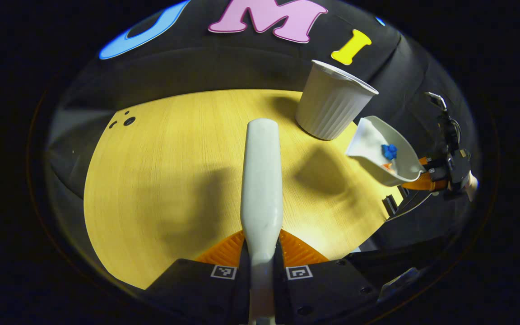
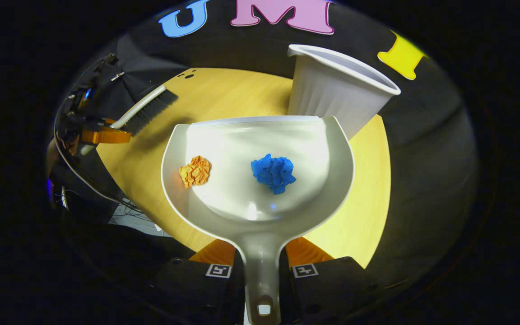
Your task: Pick up the small broom and dustpan from the desktop, sweep the trash into the dustpan with the broom, and then empty the trash into the garbage bin.
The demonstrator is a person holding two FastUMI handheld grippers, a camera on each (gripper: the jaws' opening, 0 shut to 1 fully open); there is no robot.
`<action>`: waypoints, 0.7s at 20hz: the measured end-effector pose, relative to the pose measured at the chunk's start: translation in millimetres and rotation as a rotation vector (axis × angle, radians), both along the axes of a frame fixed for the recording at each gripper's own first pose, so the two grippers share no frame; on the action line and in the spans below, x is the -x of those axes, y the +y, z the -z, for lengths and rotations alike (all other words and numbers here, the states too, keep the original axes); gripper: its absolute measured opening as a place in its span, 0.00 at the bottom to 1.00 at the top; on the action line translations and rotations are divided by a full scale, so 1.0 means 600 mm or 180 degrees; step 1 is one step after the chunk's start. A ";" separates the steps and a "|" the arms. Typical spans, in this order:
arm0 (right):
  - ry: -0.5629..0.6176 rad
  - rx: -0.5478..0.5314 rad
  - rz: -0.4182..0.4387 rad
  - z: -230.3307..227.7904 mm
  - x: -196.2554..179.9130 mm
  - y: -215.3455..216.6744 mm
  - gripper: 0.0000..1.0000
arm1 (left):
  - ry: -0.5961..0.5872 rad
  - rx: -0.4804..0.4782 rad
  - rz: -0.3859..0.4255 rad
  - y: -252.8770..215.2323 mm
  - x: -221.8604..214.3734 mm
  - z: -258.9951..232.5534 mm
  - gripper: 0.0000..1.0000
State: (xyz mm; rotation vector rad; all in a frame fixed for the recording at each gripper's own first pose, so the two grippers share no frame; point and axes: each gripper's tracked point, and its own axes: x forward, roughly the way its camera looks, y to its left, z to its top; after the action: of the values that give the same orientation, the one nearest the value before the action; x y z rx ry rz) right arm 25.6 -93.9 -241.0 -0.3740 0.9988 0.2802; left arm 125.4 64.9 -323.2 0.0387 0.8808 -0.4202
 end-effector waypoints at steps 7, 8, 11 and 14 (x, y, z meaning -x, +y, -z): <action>-0.0184 -0.0216 0.0215 -0.146 -0.033 -0.042 0.34 | -0.0106 0.0035 -0.0043 0.041 0.040 -0.048 0.25; -0.0219 -0.0265 0.0286 -0.162 -0.042 -0.051 0.34 | -0.0132 0.0036 -0.0050 0.035 0.039 -0.052 0.25; -0.0313 -0.0357 0.0521 -0.207 -0.091 -0.069 0.34 | -0.0190 0.0129 -0.0106 0.044 0.049 -0.066 0.25; -0.0459 -0.0089 0.0579 -0.229 -0.162 -0.102 0.34 | -0.0212 0.0145 -0.0170 0.062 0.051 -0.071 0.26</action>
State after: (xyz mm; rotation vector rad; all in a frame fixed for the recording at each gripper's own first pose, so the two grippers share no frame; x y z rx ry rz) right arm 122.8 -155.4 -103.9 -0.2719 0.8796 0.1011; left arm 95.1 102.1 -280.8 -0.0126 0.8046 -0.3869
